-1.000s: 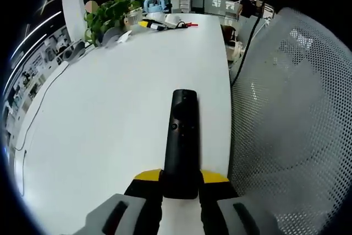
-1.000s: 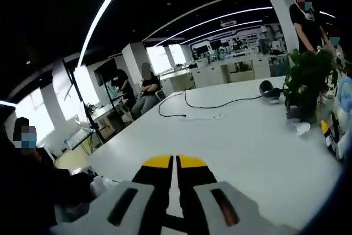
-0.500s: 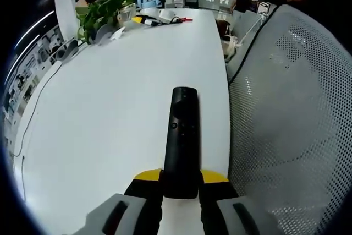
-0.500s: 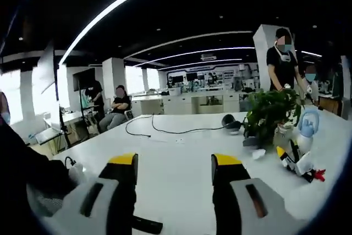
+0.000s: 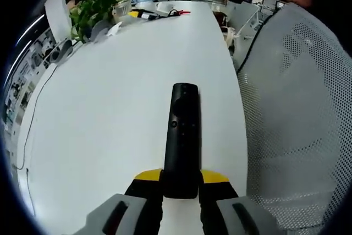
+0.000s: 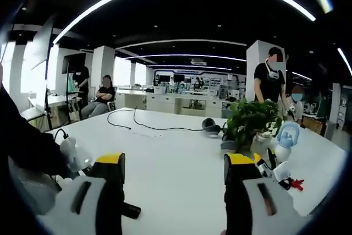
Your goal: Press the specified remote control buttons in sequence, fully releasing each button before pressing the next.
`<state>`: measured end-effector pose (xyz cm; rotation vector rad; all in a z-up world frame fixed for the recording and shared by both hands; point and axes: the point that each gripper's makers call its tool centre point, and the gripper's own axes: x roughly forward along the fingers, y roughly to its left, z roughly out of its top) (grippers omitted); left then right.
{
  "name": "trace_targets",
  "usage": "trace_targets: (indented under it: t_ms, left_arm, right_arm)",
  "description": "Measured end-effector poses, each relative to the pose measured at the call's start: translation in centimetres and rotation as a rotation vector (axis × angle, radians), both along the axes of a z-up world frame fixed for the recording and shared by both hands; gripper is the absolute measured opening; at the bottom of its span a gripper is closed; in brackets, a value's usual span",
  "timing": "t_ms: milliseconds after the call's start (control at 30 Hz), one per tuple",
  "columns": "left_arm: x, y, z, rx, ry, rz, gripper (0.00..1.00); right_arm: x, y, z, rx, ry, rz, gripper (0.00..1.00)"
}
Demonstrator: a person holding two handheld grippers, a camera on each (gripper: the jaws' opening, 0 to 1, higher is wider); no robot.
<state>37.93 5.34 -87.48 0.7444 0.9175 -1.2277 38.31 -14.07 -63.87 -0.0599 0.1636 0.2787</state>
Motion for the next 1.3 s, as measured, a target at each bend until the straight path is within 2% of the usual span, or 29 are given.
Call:
trace_targets:
  t_ms: [200,367,667,800,933,1033,1300]
  left_arm:
    - [1.8,0.6,0.0,0.01,-0.004,0.02,0.24]
    - [3.5,1.0,0.1,0.021,-0.001,0.021,0.24]
    - [6.8,2.4,0.0,0.043,0.001,0.037,0.24]
    - [8.5,3.0,0.0,0.058,0.006,0.04,0.24]
    - [9.8,3.1,0.0,0.06,0.007,0.041,0.24]
    - [11.0,3.2,0.0,0.064,0.009,0.031,0.24]
    - [13.7,3.6,-0.1,0.088,0.015,0.005,0.24]
  right_arm:
    - [-0.2,-1.3,-1.0,-0.018,0.01,-0.077,0.69]
    - [0.2,-2.3,-0.7,-0.026,-0.01,-0.137,0.67]
    - [0.3,-2.3,-1.4,-0.046,0.018,-0.14,0.64]
    - [0.3,-2.3,-2.0,-0.044,0.054,-0.14,0.61]
    - [0.3,-2.3,-2.1,-0.048,0.053,-0.138,0.62]
    - [0.3,-2.2,-2.7,-0.061,0.078,-0.133,0.61]
    - [0.2,-2.7,-2.8,-0.067,0.088,-0.155,0.57]
